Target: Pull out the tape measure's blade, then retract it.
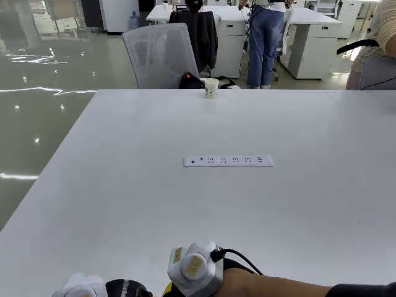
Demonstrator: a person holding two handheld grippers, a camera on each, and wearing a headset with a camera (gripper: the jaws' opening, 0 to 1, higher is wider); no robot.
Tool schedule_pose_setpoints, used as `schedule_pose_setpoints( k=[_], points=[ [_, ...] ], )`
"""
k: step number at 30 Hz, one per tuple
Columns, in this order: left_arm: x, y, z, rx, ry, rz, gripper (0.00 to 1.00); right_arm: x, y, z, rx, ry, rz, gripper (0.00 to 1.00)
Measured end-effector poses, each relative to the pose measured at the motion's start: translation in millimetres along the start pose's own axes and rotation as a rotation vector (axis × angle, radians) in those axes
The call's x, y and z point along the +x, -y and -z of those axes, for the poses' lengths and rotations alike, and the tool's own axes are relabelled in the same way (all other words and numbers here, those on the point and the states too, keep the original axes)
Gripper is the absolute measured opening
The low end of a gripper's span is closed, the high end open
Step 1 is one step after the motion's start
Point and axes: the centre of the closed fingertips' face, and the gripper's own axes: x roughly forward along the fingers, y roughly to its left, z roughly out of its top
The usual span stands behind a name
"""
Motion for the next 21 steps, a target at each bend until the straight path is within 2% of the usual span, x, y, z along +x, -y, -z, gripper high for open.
schedule_pose_setpoints(
  k=[21],
  points=[
    [-0.5,0.1,0.0,-0.004,-0.002,0.002,0.60,5.1,-0.4,-7.0,0.006,0.014,-0.005,0.12]
  ],
)
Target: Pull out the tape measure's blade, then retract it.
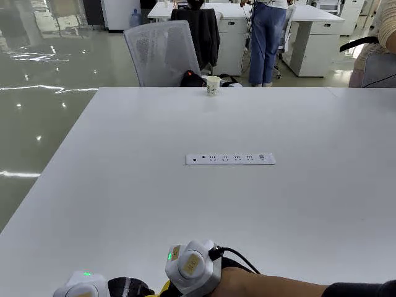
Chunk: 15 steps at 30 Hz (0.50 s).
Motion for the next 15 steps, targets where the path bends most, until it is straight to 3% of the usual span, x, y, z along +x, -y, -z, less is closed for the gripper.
schedule_pose_setpoints(
  k=[15],
  points=[
    [-1.0,0.5,-0.3,0.009,0.009,0.003,0.62,1.5,-1.0,-1.3,0.025,0.001,0.003,0.13]
  ],
)
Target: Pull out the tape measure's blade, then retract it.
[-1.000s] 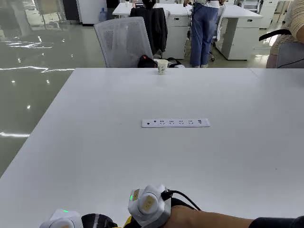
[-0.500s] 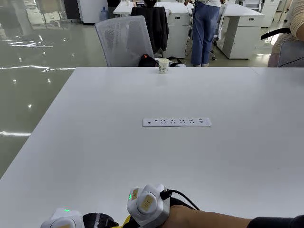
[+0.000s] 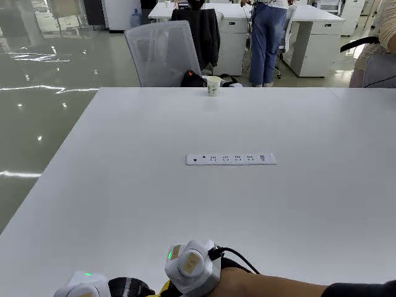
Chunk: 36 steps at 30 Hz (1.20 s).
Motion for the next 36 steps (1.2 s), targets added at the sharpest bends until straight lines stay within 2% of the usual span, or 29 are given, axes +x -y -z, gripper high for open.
schedule_pose_setpoints(
  k=[8,16,21,26,31,34,36],
  points=[
    [2.0,0.0,-1.0,0.008,-0.002,0.004,0.63,0.3,0.5,0.6,0.002,-0.002,0.010,0.13],
    [1.3,-0.1,-1.4,-0.011,-0.012,0.039,0.64,-6.7,-0.5,-1.8,0.040,0.003,0.028,0.14],
    [0.4,0.7,-9.5,-0.018,0.008,0.055,0.65,-14.4,-1.5,0.7,0.043,0.002,0.031,0.13],
    [1.4,8.2,-13.1,0.023,0.010,0.097,0.71,-23.7,-3.7,11.1,0.050,-0.010,0.043,0.12],
    [0.6,10.0,-12.4,0.042,0.002,0.133,0.83,-35.8,-5.8,20.6,0.063,-0.006,0.062,0.14],
    [-1.6,11.2,-12.9,0.091,0.008,0.159,0.91,-44.0,-7.5,25.9,0.103,0.011,0.066,0.16],
    [-3.5,11.5,-11.5,0.098,0.003,0.171,0.96,-50.9,-7.3,29.1,0.115,0.030,0.080,0.18]
  ],
)
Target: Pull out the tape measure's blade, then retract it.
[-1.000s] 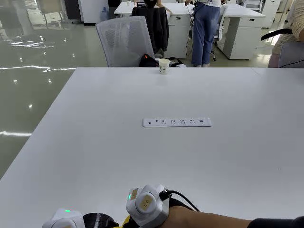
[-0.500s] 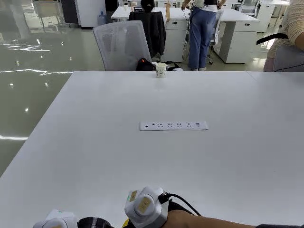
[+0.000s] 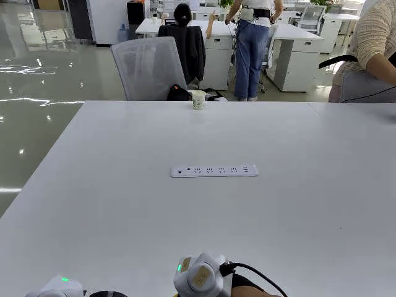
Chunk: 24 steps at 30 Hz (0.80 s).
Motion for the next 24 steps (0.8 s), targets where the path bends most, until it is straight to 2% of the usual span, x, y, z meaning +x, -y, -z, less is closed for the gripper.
schedule_pose_setpoints(
  k=[1,5,7,9,11,12,13,14,16,19,20,22,24],
  points=[
    [-0.7,-0.1,0.6,0.003,-0.003,0.004,0.99,-2.8,0.2,1.8,0.009,0.003,0.002,0.20],
    [-5.6,2.4,2.2,0.019,-0.001,0.045,0.99,-15.5,3.4,8.9,0.054,0.018,0.031,0.24],
    [-7.6,2.7,8.4,0.003,-0.029,0.065,0.99,-21.8,5.5,14.4,0.069,0.019,0.055,0.27],
    [-9.5,2.0,10.6,0.011,-0.034,0.073,0.99,-26.9,6.3,17.5,0.065,0.031,0.074,0.28],
    [-14.6,1.8,10.4,0.032,-0.025,0.077,0.99,-32.7,6.9,23.7,0.086,0.034,0.086,0.31],
    [-16.4,2.0,6.4,0.046,0.009,0.092,0.99,-36.3,7.2,28.1,0.108,0.031,0.092,0.32],
    [-18.2,1.0,7.7,0.035,0.010,0.094,0.99,-38.8,7.3,30.3,0.123,0.035,0.095,0.35],
    [-18.8,0.6,13.8,0.002,-0.019,0.109,0.99,-42.4,7.7,33.0,0.142,0.044,0.101,0.37],
    [-20.8,-1.3,15.8,-0.005,-0.021,0.121,0.99,-47.4,7.7,38.0,0.145,0.045,0.109,0.38],
    [-26.9,4.9,19.8,0.011,-0.020,0.172,0.99,-57.2,7.7,47.9,0.141,0.040,0.129,0.39],
    [-28.3,6.7,23.0,0.018,-0.036,0.189,0.99,-60.8,8.1,50.0,0.147,0.040,0.133,0.40],
    [-30.0,4.7,29.1,0.047,-0.064,0.192,0.99,-70.7,7.9,53.0,0.157,0.056,0.141,0.41],
    [-33.6,5.5,29.0,0.059,-0.061,0.203,0.99,-78.6,7.7,57.3,0.164,0.063,0.148,0.42]
  ],
)
